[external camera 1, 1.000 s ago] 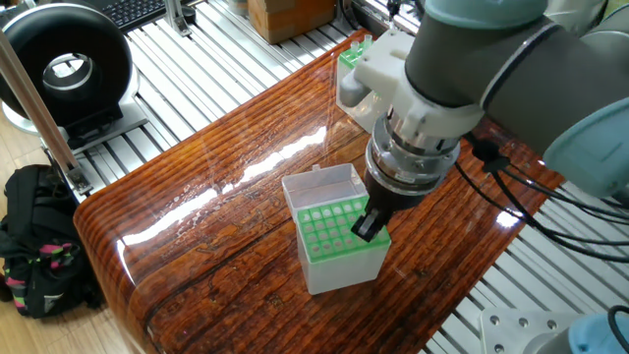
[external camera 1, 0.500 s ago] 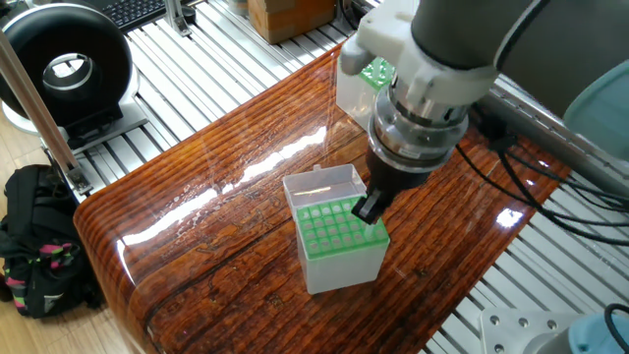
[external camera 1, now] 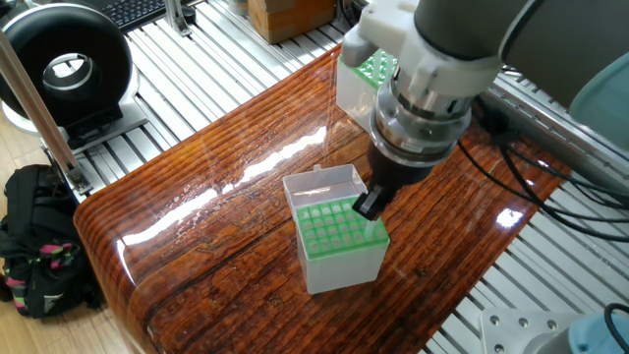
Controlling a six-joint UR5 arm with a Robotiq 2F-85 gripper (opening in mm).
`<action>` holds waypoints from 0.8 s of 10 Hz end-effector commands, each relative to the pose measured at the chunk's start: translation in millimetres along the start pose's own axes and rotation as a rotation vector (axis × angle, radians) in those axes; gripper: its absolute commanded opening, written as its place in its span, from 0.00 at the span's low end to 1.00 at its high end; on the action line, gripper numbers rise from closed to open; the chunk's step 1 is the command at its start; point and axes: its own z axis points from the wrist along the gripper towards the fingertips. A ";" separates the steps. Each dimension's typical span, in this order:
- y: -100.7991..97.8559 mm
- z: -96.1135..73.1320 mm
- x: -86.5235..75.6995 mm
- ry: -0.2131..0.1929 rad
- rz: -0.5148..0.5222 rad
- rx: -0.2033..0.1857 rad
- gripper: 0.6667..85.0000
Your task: Transfer all large pipette tips from one holder to another
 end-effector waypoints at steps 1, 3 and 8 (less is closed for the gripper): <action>7.2 -14.7 -0.9 -0.001 0.008 -0.020 0.10; 6.9 -23.5 -0.6 0.008 0.009 -0.016 0.10; 0.8 -39.2 -3.3 0.006 0.007 -0.003 0.10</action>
